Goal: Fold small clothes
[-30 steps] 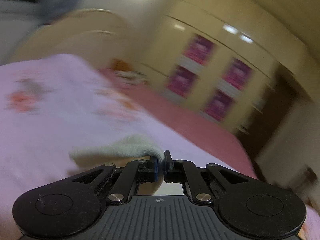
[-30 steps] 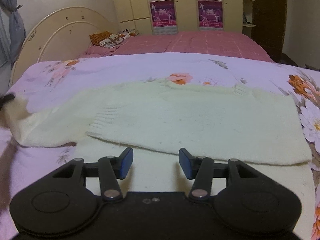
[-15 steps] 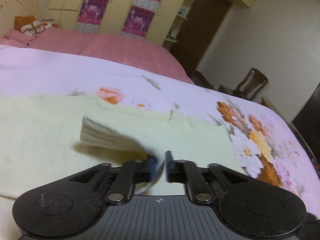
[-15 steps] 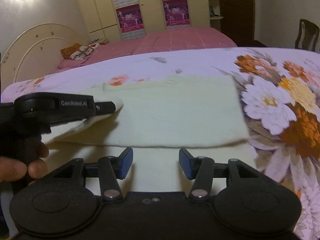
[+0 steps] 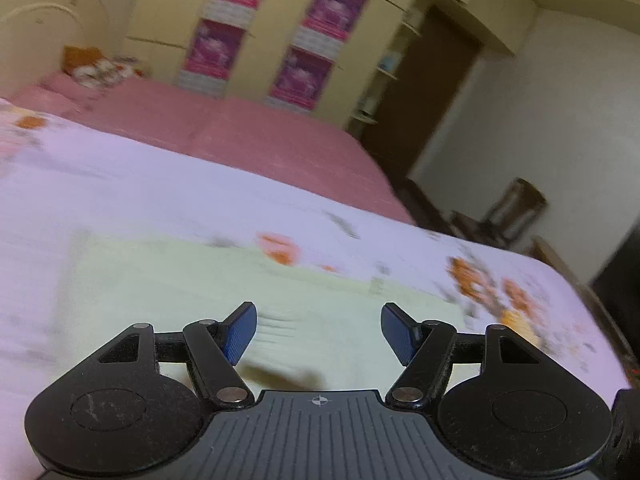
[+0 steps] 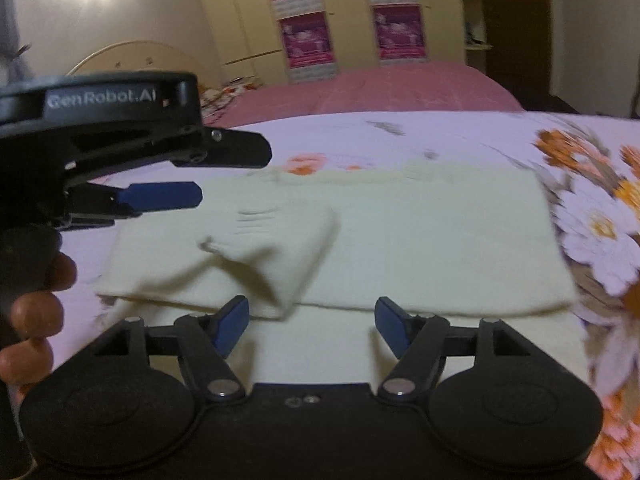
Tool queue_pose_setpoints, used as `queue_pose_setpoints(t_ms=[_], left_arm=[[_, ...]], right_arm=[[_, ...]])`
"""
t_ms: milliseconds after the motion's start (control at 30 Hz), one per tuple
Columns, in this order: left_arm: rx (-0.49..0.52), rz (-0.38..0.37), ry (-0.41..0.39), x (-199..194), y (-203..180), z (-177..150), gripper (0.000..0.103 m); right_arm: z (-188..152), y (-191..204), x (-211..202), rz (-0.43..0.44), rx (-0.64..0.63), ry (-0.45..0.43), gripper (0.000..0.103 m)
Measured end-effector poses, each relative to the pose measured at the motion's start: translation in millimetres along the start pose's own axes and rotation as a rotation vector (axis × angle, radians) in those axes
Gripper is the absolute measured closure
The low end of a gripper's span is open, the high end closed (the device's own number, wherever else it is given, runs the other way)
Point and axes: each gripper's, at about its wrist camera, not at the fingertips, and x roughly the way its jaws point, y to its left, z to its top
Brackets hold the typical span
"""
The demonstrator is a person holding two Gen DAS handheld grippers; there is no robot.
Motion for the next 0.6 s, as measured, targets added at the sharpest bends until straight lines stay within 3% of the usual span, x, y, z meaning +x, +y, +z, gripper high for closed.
queue_pose_setpoints(t_ms=[133,200,233,267,367,433,600], left_arm=[[0.008,0.139,0.007,-13,41,-9,0.035],[-0.008,0.193,0.024,-14,58,-18,0.035],[-0.026,0.217,0.033,-13,67,-24,0.035],[-0.043,0.242,0.037,-11,74,-29,0.035],[-0.073,0.295,0.031,-1,88,-37,0.035],[-0.083,0.310,0.038,7,93,-37,0.035],[-0.072,0.309,0.041,18,93,-39,0.035]], right_arm=[[4,27,19,-0.023,-0.091,0.005,0.034],[6,37,29,-0.069,-0.149,-0.020,0.039],[8,37,34,-0.082,-0.158,-0.023,0.049],[11,37,39,-0.086,-0.156,-0.023,0.066],[22,25,48,-0.071,-0.071,-0.017,0.091],[29,12,45,-0.051,0.002,-0.033,0.097],[30,-38,22,-0.083,0.212,-0.087,0.097]])
